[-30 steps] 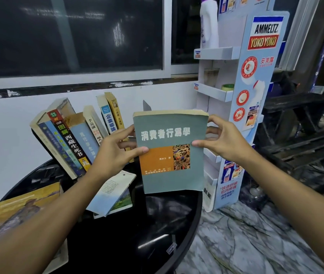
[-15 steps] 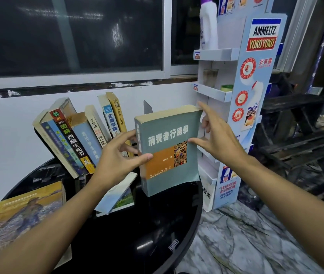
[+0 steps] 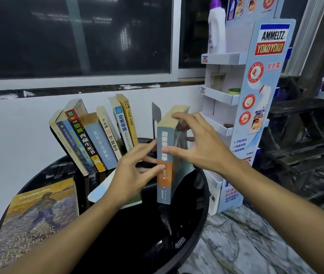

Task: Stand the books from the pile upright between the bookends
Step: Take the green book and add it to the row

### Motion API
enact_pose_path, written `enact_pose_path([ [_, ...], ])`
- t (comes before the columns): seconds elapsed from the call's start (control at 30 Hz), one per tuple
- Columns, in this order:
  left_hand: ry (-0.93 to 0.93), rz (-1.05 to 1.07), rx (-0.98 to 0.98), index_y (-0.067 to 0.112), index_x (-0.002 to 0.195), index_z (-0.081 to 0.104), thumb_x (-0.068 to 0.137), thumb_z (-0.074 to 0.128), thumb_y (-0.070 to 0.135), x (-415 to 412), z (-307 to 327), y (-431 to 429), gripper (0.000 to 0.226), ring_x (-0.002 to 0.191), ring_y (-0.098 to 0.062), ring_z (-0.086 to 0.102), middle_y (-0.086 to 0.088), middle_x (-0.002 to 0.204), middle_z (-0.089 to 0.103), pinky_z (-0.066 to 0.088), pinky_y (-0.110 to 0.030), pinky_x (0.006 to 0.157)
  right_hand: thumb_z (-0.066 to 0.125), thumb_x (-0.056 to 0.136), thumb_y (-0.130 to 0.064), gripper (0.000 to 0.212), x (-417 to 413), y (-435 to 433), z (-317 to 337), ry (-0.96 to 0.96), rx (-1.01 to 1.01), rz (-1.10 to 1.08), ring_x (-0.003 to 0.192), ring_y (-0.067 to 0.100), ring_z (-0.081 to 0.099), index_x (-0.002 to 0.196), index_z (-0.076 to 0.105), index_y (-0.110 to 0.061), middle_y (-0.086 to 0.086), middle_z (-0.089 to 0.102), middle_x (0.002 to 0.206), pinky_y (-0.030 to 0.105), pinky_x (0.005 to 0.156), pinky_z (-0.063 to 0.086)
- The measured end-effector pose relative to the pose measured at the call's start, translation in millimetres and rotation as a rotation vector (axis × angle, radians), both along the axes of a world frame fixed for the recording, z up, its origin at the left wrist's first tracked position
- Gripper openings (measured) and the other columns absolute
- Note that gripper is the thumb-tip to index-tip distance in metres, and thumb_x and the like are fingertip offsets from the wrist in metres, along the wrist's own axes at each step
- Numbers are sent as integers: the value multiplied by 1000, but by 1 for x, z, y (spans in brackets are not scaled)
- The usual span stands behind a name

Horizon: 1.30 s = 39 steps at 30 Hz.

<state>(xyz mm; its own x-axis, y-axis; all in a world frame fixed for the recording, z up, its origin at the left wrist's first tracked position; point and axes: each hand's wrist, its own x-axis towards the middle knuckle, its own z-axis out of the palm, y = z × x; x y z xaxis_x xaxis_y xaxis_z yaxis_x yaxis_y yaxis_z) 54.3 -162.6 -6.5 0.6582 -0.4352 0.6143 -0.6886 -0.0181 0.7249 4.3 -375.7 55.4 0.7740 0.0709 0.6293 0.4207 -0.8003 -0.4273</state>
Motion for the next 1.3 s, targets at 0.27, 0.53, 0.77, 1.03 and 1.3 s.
enact_pose_path([
  [0.27, -98, -44, 105, 33, 153, 43, 86, 79, 9, -7, -20, -13, 80, 111, -19, 61, 17, 134, 47, 58, -23, 91, 70, 90, -44, 54, -9, -8, 5, -55, 46, 58, 111, 0, 53, 139, 55, -26, -2, 54, 123, 20, 85, 57],
  [0.53, -46, -34, 92, 39, 155, 35, 88, 76, 21, -15, -45, -29, 81, 137, -11, 48, 17, 152, 39, 60, -26, 90, 70, 86, -57, 63, -16, -1, -2, -70, 39, -78, 109, 1, 52, 139, 48, -31, -7, 51, 124, 29, 89, 54],
  [0.77, -23, -4, 37, 33, 155, 37, 90, 74, 7, -24, -60, -39, 79, 141, -13, 44, 12, 150, 39, 59, -23, 90, 67, 90, -48, 59, -14, 20, -9, -124, -14, -288, 105, 20, 61, 139, 42, -29, 1, 59, 125, 38, 81, 57],
  [1.03, 26, -27, 47, 28, 156, 38, 93, 72, 10, -28, -57, -34, 74, 139, -12, 46, 14, 149, 42, 59, -26, 94, 65, 91, -36, 51, -8, 31, -11, -174, 9, -314, 94, 26, 66, 139, 48, -25, 4, 68, 118, 43, 76, 57],
  [1.3, -105, 201, 231, 29, 154, 42, 101, 62, 29, 9, -21, 0, 57, 138, 0, 44, 16, 151, 48, 45, -39, 113, 71, 90, -29, 53, -10, 38, -1, -172, 4, -257, 104, 24, 66, 139, 54, -20, 7, 68, 124, 39, 84, 57],
])
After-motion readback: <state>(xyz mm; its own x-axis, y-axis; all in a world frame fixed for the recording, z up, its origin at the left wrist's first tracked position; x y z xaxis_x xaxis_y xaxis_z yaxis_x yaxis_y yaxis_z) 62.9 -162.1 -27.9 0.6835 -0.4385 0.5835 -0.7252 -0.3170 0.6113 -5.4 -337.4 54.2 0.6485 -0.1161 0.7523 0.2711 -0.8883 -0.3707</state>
